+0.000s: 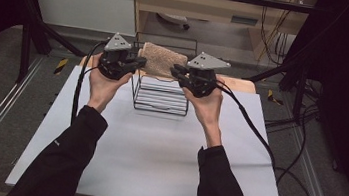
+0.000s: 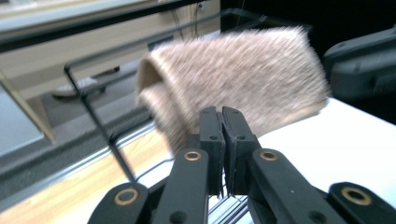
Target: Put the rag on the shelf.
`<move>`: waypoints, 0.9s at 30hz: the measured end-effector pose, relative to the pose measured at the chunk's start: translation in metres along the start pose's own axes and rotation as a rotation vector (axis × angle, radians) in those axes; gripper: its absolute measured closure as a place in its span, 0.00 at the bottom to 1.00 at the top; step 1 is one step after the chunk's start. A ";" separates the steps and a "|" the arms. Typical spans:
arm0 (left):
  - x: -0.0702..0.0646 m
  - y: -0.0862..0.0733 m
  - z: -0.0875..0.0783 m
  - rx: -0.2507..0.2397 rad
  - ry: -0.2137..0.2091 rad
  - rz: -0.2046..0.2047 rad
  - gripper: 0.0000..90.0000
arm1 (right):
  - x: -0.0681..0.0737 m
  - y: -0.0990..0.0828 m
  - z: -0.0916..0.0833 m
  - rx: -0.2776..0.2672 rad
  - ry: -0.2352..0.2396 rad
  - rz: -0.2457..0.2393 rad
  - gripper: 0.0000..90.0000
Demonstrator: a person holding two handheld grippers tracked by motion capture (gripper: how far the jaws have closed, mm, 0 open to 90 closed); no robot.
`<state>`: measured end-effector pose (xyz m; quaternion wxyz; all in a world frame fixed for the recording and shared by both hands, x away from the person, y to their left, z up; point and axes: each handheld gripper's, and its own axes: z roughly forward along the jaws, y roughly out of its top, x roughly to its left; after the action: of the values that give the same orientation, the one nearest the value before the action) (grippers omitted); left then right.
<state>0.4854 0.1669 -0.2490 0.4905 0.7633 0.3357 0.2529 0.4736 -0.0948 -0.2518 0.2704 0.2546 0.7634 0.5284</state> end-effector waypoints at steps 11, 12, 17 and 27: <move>0.006 -0.014 0.003 -0.009 -0.016 -0.018 0.96 | -0.012 -0.021 0.004 0.007 -0.046 0.085 0.96; 0.005 -0.014 0.001 -0.012 -0.017 -0.020 0.95 | -0.012 -0.021 0.002 0.000 -0.043 0.085 0.96; 0.003 -0.021 -0.010 0.007 -0.027 -0.028 0.84 | -0.008 -0.021 -0.013 -0.016 -0.032 0.095 0.89; 0.000 -0.054 -0.022 0.062 -0.065 -0.033 0.57 | -0.009 -0.041 -0.040 0.021 -0.020 0.177 0.66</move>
<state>0.4555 0.1958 -0.2904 0.4816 0.7803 0.3399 0.2092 0.4486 -0.1408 -0.2776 0.2278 0.3293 0.7408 0.5394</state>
